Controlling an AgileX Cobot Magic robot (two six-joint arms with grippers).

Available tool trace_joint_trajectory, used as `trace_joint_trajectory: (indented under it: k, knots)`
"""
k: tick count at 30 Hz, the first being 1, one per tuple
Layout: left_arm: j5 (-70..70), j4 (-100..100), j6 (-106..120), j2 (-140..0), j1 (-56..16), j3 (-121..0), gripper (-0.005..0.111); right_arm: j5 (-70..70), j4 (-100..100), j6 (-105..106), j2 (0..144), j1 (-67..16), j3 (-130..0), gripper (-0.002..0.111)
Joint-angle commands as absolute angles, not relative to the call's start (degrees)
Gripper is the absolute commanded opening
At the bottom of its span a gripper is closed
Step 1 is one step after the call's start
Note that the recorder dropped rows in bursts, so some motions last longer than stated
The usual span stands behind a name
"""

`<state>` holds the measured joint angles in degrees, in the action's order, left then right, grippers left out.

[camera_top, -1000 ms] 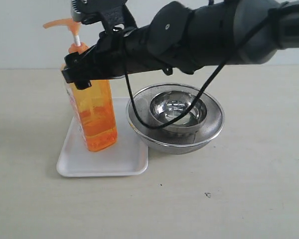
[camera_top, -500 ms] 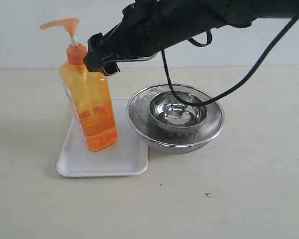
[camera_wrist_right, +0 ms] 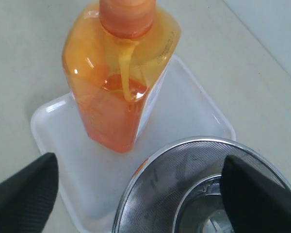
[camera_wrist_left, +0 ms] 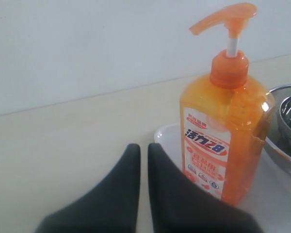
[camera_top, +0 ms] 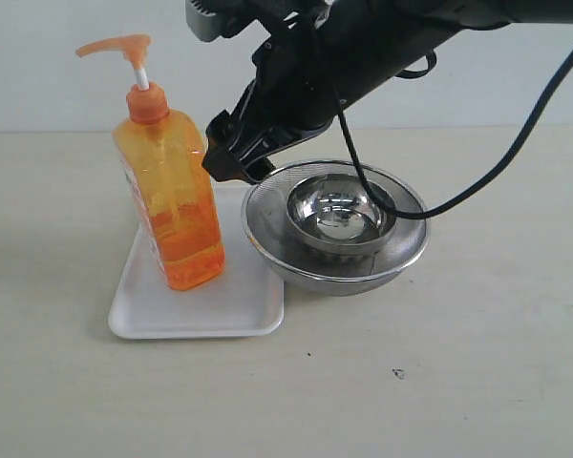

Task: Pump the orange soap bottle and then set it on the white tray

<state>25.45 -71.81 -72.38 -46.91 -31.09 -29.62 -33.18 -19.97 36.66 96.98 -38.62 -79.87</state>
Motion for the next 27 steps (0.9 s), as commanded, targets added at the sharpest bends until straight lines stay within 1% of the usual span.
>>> trace_joint_trajectory:
  k: [1,5,12,18,20,27]
  knots:
    - [22.60,-71.39,-72.44,-46.80,-30.89,-29.48,0.005,-33.28,-19.35,36.28,96.57,-38.20,-79.93,0.051]
    - [19.64,-71.60,-72.44,-47.61,-30.89,-29.48,0.005,-33.82,-18.20,36.28,96.57,-38.20,-79.93,0.001]
    - [19.51,-74.39,-73.88,-55.36,-30.89,-29.48,0.005,-33.18,-14.24,36.14,96.63,-38.20,-79.93,0.000]
    - [24.07,-96.20,-97.53,-63.66,-30.89,-29.48,0.005,-30.47,-14.45,36.03,99.28,-38.20,-79.93,0.000]
    - [26.12,-99.95,-103.77,-65.30,-30.89,-29.48,0.005,-29.74,-14.45,36.03,100.75,-38.20,-79.93,0.000]
    - [31.62,-99.95,-104.51,-66.31,-30.89,-29.48,0.005,-27.43,-14.69,34.59,104.15,-38.20,-79.93,0.000]
